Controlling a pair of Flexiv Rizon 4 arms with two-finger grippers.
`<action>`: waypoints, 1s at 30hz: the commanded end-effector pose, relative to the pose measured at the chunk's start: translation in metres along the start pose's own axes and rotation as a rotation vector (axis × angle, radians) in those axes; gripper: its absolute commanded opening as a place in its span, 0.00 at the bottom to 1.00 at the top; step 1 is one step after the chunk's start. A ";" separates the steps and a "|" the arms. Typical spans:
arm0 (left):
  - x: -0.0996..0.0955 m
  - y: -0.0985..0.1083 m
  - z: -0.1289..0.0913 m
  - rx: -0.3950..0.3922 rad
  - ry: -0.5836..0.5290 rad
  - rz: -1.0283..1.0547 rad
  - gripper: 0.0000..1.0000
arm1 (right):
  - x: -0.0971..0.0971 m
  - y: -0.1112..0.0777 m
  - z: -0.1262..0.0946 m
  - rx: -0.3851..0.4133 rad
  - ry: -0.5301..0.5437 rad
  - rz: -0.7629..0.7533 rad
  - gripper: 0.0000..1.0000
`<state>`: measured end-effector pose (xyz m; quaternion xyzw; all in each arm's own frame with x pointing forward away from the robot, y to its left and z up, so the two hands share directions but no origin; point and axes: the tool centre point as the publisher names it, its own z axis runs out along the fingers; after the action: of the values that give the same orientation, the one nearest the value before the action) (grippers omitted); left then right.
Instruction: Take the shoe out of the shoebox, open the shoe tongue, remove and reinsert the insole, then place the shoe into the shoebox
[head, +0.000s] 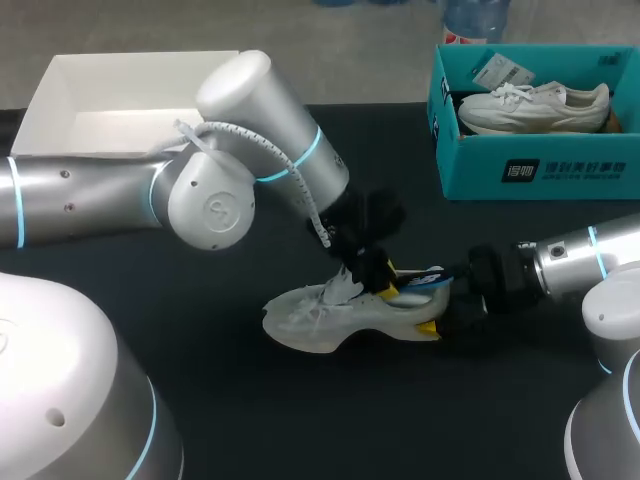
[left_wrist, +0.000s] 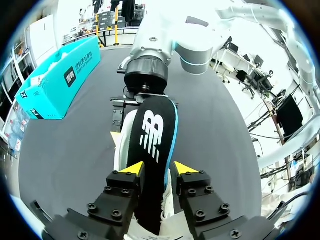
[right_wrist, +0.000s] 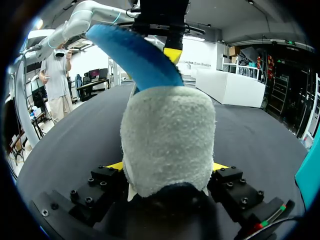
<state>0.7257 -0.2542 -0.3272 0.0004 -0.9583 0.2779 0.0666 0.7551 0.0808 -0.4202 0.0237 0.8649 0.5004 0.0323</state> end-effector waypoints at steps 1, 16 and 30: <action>0.008 0.007 0.001 0.015 -0.022 0.009 0.39 | 0.001 0.001 0.001 0.004 -0.003 0.001 0.00; 0.007 -0.002 0.021 0.022 -0.091 0.039 0.39 | 0.001 0.001 0.001 0.004 -0.003 0.001 0.00; -0.004 -0.003 0.029 0.014 -0.147 -0.023 0.00 | 0.001 0.001 0.001 0.004 -0.003 0.001 0.00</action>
<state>0.7269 -0.2718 -0.3496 0.0299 -0.9587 0.2829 0.0030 0.7553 0.0806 -0.4204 0.0239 0.8650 0.5002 0.0324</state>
